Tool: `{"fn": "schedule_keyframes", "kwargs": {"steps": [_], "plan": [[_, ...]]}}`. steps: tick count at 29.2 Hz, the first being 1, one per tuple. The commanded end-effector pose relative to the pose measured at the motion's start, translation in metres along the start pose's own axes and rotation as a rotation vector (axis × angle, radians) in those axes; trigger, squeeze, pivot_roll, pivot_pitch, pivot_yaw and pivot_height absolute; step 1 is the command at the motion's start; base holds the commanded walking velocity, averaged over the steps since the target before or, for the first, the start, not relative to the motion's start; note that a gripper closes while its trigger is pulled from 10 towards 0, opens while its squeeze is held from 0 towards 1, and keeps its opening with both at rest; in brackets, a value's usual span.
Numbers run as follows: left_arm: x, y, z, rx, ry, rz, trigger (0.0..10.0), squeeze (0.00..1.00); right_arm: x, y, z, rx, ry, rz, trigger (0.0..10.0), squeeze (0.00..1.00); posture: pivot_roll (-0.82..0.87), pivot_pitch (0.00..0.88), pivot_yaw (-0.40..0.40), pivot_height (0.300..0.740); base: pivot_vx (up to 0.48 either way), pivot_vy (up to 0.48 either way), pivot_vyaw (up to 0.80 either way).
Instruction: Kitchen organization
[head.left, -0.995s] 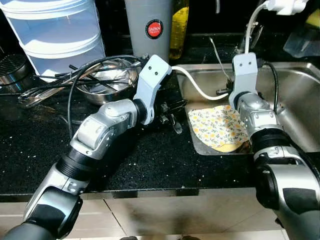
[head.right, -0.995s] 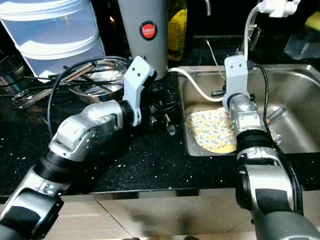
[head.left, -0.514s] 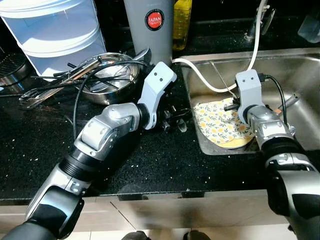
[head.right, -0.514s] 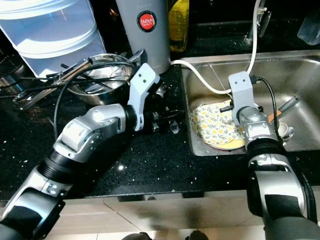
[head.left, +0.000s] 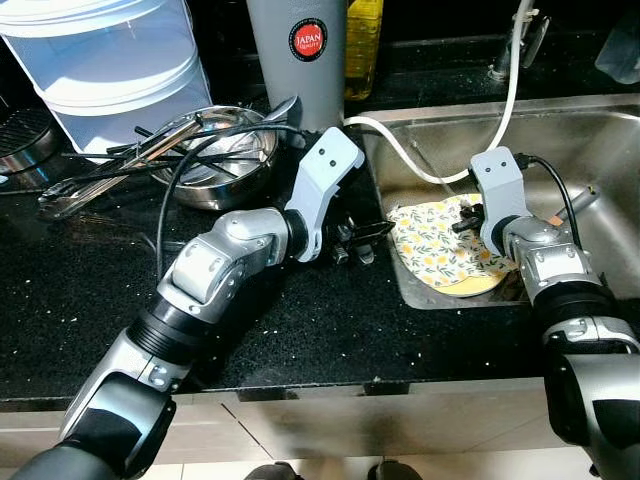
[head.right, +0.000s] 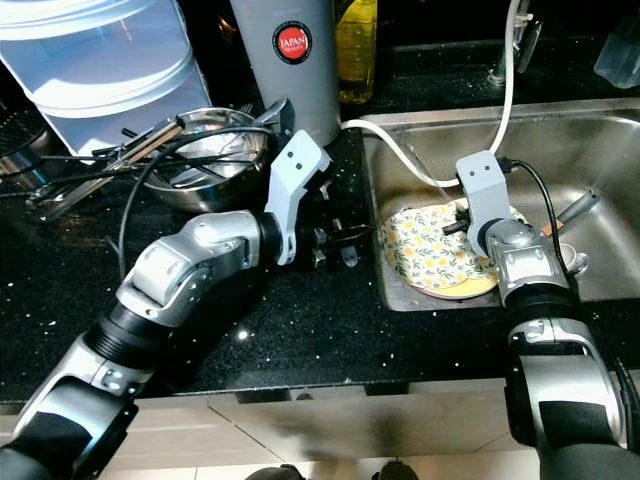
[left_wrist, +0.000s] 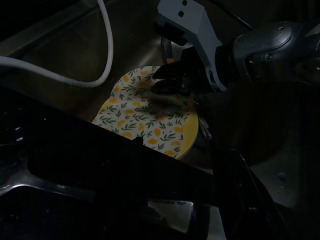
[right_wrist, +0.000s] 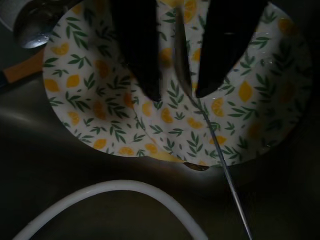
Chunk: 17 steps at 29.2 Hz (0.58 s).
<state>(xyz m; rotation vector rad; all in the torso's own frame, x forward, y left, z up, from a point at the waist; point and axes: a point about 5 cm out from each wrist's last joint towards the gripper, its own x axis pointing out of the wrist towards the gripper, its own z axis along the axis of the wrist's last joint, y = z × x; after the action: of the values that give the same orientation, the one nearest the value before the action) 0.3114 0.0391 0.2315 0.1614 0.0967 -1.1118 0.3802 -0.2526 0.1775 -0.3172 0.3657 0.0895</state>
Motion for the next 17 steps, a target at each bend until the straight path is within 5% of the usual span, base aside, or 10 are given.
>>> {"fn": "schedule_keyframes", "kwargs": {"steps": [1,9,11,13,14,17], "plan": [[0.001,0.001,-0.002,-0.009,-0.002,0.006,10.0,0.0,0.0,0.003,-0.012,0.027,0.035,0.018,10.0,1.0,0.0,0.104,0.094,0.74,0.0,0.0,0.0],[0.0,0.003,0.003,-0.005,-0.036,0.033,10.0,0.0,-0.013,-0.007,0.016,0.135,-0.109,-0.027,10.0,1.0,0.0,0.088,0.087,0.74,0.0,0.0,0.0],[-0.007,0.012,0.013,0.061,-0.084,0.142,10.0,0.0,-0.028,-0.008,0.047,0.241,-0.31,-0.01,10.0,1.0,0.0,0.086,0.087,0.74,0.0,0.0,0.0],[-0.009,0.016,0.017,0.086,-0.103,0.187,10.0,0.0,-0.035,-0.007,0.057,0.281,-0.376,0.006,10.0,1.0,0.0,0.086,0.087,0.74,0.0,0.0,0.0],[-0.017,0.021,0.025,0.118,-0.14,0.256,10.0,0.0,-0.049,0.002,0.072,0.337,-0.497,0.078,10.0,0.0,0.01,0.084,0.089,0.74,0.0,0.0,0.0],[-0.03,0.024,0.037,0.153,-0.194,0.322,10.0,0.0,-0.069,0.019,0.085,0.405,-0.632,0.169,10.0,0.0,0.01,0.083,0.087,0.74,0.0,0.0,0.0]]}}
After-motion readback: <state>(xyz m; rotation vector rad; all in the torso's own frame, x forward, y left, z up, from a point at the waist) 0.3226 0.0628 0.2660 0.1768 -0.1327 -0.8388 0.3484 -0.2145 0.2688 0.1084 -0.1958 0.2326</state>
